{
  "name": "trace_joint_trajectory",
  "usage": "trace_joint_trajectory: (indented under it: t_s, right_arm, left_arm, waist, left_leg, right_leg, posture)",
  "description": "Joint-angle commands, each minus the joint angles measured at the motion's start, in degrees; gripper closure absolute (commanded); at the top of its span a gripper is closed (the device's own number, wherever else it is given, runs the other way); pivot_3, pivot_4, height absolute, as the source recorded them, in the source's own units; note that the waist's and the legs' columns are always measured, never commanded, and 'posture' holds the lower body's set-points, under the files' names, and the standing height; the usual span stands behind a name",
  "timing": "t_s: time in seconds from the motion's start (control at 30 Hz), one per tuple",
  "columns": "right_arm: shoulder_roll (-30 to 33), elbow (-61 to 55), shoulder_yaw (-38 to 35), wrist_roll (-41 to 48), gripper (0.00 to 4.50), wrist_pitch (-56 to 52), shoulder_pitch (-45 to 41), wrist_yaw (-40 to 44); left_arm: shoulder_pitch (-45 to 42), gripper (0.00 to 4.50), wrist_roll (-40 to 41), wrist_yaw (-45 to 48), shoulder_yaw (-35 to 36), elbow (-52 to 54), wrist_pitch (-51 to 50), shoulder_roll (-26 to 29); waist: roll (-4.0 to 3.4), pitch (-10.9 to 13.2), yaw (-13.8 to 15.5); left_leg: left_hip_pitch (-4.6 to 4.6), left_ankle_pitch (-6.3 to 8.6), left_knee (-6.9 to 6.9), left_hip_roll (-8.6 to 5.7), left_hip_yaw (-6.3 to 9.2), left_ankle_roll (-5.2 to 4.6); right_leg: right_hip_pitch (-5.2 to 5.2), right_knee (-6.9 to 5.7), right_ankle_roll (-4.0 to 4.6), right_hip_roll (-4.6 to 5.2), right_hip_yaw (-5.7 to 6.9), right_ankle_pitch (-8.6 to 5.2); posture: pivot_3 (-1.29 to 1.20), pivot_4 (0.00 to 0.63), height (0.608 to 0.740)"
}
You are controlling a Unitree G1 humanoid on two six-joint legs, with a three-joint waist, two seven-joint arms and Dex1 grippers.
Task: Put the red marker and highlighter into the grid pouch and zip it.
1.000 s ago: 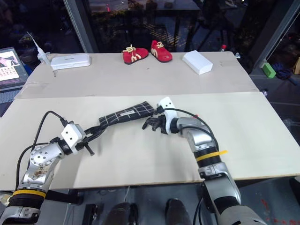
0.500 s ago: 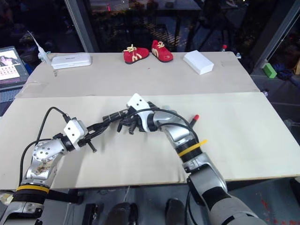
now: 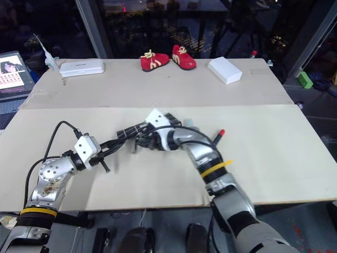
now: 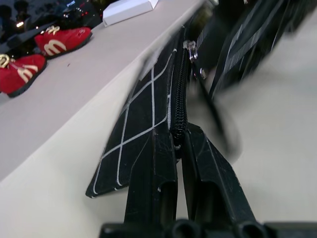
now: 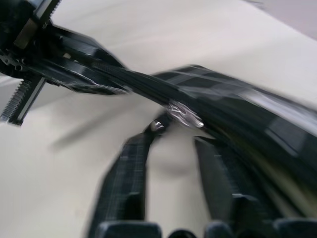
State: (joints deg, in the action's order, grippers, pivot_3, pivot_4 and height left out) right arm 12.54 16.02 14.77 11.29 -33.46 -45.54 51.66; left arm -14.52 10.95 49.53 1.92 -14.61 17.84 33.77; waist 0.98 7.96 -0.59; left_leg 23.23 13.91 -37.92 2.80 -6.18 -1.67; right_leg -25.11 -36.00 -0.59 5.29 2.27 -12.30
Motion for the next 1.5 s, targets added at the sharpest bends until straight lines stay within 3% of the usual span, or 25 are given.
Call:
trace_joint_trajectory:
  t_s: [0.03,0.2,0.4,0.63,1.0,1.17,1.27,1.4,1.5]
  right_arm:
    - [4.83,-14.92,-3.70,8.78,2.29,-6.99,4.43,6.25]
    - [14.63,-30.86,-8.77,14.74,2.29,-10.79,13.95,7.54]
    - [15.29,-24.10,-19.37,4.38,2.29,-17.40,12.18,-18.76]
    - [17.61,-31.51,-23.79,1.31,2.29,-27.65,14.28,-29.46]
    - [4.73,-29.94,-27.94,-0.71,2.29,-37.50,12.32,-44.06]
    - [3.92,-29.32,-27.29,-1.27,2.29,-36.14,12.27,-45.87]
    - [3.81,-29.99,-26.55,-0.83,1.62,-35.99,11.82,-45.62]
    - [3.33,-28.91,-26.34,-0.05,0.23,-36.80,10.80,-45.11]
    - [2.62,-27.85,-26.51,-0.33,0.04,-36.79,11.15,-45.74]
  left_arm:
    - [0.61,4.50,0.22,0.01,0.88,1.11,1.35,0.28]
    - [2.43,4.50,0.38,-0.53,1.40,2.21,1.53,0.22]
    - [4.36,4.50,0.53,-1.50,2.07,3.29,1.41,0.05]
    - [5.60,4.50,0.73,-2.60,2.88,4.30,0.87,-0.03]
    - [6.87,4.50,0.63,-4.01,2.64,5.79,0.40,-1.01]
    - [7.76,4.50,0.67,-4.70,2.80,6.80,0.01,-1.06]
    - [8.14,4.50,0.62,-5.08,2.73,7.26,-0.15,-1.20]
    - [8.10,4.50,0.56,-5.30,2.67,7.37,-0.32,-1.24]
    - [7.89,4.50,0.56,-5.39,2.74,7.25,-0.35,-1.14]
  waist:
    - [0.01,0.00,-0.12]
    - [0.03,0.00,-0.24]
    - [0.06,0.00,-0.39]
    - [0.06,0.00,-0.05]
    - [0.07,-0.01,-0.30]
    - [0.07,-0.01,-0.21]
    - [0.07,-0.01,-0.26]
    - [0.07,-0.01,-0.48]
    - [0.07,-0.01,-0.48]
  left_leg:
    - [0.00,0.01,0.00,0.01,0.02,-0.02]
    - [-0.04,0.05,0.00,0.01,0.07,-0.07]
    - [-0.61,0.01,-0.02,0.06,-0.04,0.00]
    - [-0.09,-0.02,0.03,0.04,-0.03,0.06]
    - [-0.34,-0.01,0.02,0.04,0.00,0.03]
    - [-0.22,0.00,0.02,0.02,-0.02,0.01]
    - [-0.25,0.00,0.02,0.02,-0.01,0.01]
    - [-0.30,0.00,0.02,0.03,-0.01,0.01]
    - [-0.29,0.00,0.02,0.04,0.01,0.01]
  right_leg:
    - [0.00,0.02,0.00,-0.01,0.01,0.00]
    - [0.01,0.10,-0.01,-0.02,0.04,0.00]
    - [0.30,0.06,0.11,-0.04,-0.04,-0.03]
    - [-0.10,0.04,0.11,-0.06,-0.01,-0.06]
    - [0.08,0.03,0.12,-0.06,-0.07,-0.04]
    - [0.05,0.14,0.11,-0.03,-0.05,-0.04]
    - [0.06,0.12,0.11,-0.03,-0.06,-0.04]
    - [0.06,0.08,0.11,-0.05,-0.07,-0.05]
    - [0.06,0.08,0.11,-0.06,-0.07,-0.05]
  posture:
    - [0.00,0.150,0.740]
    - [0.00,0.150,0.740]
    - [0.00,0.150,0.740]
    - [0.00,0.150,0.740]
    - [0.00,0.150,0.740]
    - [0.00,0.150,0.740]
    - [0.00,0.150,0.740]
    - [0.00,0.150,0.740]
    - [0.00,0.150,0.740]
